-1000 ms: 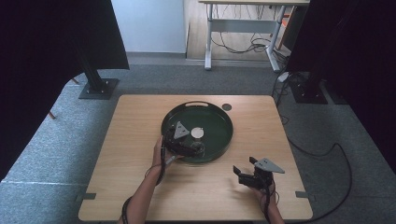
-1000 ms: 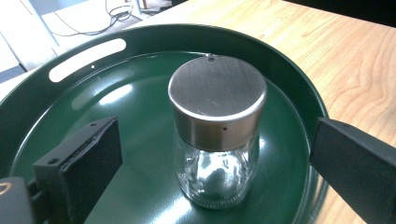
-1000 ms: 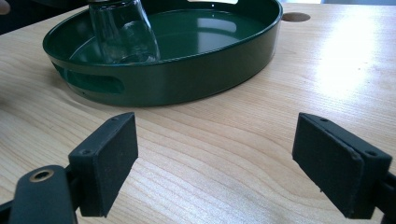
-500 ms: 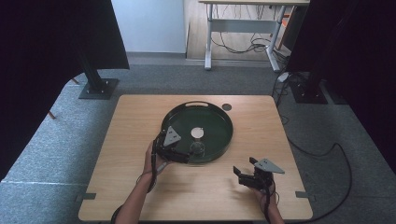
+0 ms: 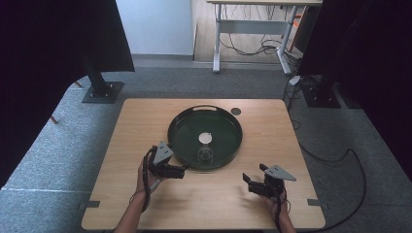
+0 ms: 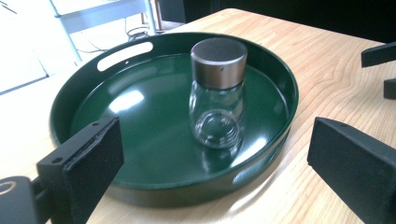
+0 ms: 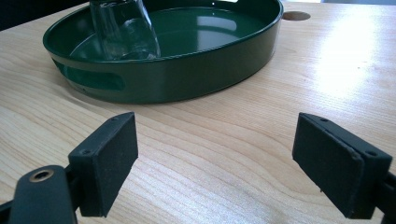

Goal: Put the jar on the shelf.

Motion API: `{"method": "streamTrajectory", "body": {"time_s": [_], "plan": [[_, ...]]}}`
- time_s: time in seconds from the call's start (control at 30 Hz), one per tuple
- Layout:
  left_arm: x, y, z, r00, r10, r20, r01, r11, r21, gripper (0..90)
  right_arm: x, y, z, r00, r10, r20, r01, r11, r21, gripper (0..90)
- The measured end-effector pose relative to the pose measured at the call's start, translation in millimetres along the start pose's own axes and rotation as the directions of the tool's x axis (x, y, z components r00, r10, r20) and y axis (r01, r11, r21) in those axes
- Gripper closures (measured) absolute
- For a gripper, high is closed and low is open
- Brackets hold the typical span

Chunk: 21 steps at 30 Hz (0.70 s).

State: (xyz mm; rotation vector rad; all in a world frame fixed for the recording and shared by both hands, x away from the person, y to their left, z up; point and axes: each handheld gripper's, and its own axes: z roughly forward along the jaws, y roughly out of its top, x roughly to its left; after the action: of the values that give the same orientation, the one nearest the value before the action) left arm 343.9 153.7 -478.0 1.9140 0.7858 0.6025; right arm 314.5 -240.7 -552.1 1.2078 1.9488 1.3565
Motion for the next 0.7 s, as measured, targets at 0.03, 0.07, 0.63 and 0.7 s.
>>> {"method": "streamTrajectory", "body": {"time_s": [0.03, 0.07, 0.63, 0.7], "plan": [[0.7, -4.0, -3.3, 1.0000, -0.005, -0.006, 0.005, 1.0000, -0.001, 3.4, 0.1, 0.0, 0.0, 1.0000, 0.000, 0.000, 0.000, 1.000, 0.001, 13.9], [1.1, -6.6, -5.2, 0.9999, -0.007, -0.013, 0.007, 1.0000, 0.000, 3.4, 0.1, 0.0, 0.1, 1.0000, -0.001, 0.000, 0.001, 1.000, 0.001, 13.9], [8.0, -74.4, -31.2, 0.9923, -0.105, -0.065, 0.108, 0.9931, 0.046, 3.5, -0.2, 0.0, 0.0, 1.0000, 0.002, -0.002, -0.002, 1.000, -0.001, 13.7], [9.9, -76.7, -32.1, 0.9916, -0.115, -0.058, 0.118, 0.9920, 0.044, 3.8, 0.3, 0.1, 0.1, 1.0000, 0.000, -0.002, 0.000, 1.000, 0.003, 13.6]]}}
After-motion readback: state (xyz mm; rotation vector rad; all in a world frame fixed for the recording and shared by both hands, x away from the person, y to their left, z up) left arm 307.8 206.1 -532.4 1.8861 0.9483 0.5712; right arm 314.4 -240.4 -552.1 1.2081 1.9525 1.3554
